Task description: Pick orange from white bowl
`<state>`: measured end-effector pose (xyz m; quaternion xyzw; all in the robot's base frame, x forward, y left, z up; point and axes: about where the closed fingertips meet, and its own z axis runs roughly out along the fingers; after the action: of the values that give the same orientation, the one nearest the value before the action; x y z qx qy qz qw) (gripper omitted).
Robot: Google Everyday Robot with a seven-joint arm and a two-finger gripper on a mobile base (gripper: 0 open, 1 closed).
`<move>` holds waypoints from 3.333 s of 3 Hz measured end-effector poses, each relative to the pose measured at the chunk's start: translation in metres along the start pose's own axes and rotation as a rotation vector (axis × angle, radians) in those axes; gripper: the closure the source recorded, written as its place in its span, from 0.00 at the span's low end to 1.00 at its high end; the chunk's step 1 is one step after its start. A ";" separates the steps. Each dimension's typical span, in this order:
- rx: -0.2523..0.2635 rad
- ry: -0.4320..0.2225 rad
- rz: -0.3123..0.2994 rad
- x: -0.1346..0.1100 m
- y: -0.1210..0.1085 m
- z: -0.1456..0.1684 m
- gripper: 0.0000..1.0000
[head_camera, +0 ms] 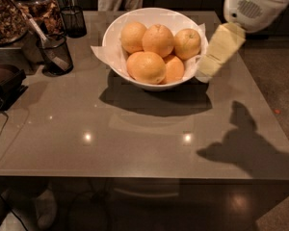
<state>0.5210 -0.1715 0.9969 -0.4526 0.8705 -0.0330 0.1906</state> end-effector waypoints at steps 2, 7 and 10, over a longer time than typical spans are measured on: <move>-0.025 0.014 0.195 -0.042 -0.001 0.011 0.00; -0.040 -0.104 0.402 -0.156 -0.004 0.030 0.00; -0.063 -0.085 0.501 -0.185 -0.016 0.050 0.07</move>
Offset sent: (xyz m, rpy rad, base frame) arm 0.0201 0.0233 0.0003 0.0288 0.0438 -0.0880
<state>0.6475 -0.0269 1.0108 -0.2297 0.9472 0.0615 0.2151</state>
